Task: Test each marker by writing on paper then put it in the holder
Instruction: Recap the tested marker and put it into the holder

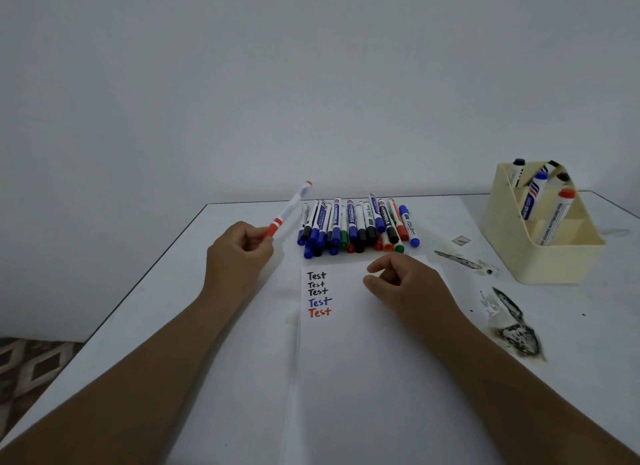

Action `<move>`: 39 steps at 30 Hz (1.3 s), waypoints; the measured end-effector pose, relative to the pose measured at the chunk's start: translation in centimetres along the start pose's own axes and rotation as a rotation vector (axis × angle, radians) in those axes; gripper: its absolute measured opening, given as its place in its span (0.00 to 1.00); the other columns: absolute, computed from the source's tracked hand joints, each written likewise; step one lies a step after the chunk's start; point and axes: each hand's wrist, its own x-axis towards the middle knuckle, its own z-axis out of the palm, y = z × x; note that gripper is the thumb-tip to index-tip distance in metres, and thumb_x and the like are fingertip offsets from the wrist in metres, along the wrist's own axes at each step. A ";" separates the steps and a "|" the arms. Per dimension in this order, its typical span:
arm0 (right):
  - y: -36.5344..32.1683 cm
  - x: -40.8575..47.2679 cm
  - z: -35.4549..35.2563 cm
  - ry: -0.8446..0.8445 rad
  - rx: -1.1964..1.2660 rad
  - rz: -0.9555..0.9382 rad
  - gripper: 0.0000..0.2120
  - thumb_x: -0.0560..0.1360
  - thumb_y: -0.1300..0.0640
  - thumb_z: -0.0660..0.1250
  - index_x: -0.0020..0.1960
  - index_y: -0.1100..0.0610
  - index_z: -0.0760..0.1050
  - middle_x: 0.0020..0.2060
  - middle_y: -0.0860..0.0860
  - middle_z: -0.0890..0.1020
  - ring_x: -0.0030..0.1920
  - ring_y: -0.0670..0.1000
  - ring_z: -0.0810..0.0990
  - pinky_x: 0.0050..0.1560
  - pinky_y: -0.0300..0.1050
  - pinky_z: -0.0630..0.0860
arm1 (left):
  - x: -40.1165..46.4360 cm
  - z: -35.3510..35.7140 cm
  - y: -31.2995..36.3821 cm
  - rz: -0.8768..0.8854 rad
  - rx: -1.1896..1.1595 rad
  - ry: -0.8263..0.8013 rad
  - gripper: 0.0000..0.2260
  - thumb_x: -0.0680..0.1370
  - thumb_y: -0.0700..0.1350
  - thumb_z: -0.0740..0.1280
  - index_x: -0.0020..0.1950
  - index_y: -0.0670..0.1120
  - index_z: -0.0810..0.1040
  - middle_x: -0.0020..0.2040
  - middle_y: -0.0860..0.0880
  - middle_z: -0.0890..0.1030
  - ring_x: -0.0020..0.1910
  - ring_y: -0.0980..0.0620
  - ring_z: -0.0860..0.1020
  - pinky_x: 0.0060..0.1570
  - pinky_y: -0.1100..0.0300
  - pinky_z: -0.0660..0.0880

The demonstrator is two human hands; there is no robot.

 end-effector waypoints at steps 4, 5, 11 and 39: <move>-0.5 -0.2 -0.3 0.044 0.223 0.042 0.15 0.78 0.43 0.68 0.63 0.43 0.71 0.39 0.51 0.85 0.37 0.44 0.81 0.39 0.40 0.75 | -3.4 0.4 2.1 0.062 -0.140 -0.149 0.06 0.74 0.37 0.73 0.43 0.49 0.84 0.32 0.51 0.77 0.32 0.55 0.71 0.32 0.63 0.67; -0.6 -0.2 -0.4 0.056 0.319 0.057 0.17 0.78 0.42 0.68 0.64 0.43 0.70 0.40 0.51 0.85 0.35 0.43 0.80 0.39 0.42 0.75 | -4.2 0.7 2.6 0.078 -0.165 -0.194 0.07 0.74 0.36 0.73 0.43 0.48 0.84 0.31 0.51 0.76 0.32 0.54 0.70 0.32 0.61 0.66; -0.5 -0.7 -1.5 0.127 0.742 0.064 0.14 0.80 0.47 0.66 0.61 0.54 0.73 0.40 0.57 0.85 0.33 0.53 0.77 0.32 0.44 0.74 | -6.2 2.1 5.9 0.222 -0.020 -0.399 0.11 0.74 0.39 0.73 0.46 0.56 0.80 0.39 0.53 0.83 0.37 0.56 0.80 0.37 0.64 0.79; -0.6 -1.1 -1.7 0.099 0.780 0.076 0.12 0.83 0.50 0.61 0.52 0.60 0.74 0.37 0.58 0.84 0.31 0.51 0.77 0.32 0.45 0.72 | -6.5 2.1 6.3 0.290 0.488 -0.625 0.35 0.70 0.71 0.67 0.75 0.69 0.61 0.38 0.57 0.74 0.38 0.56 0.73 0.39 0.62 0.69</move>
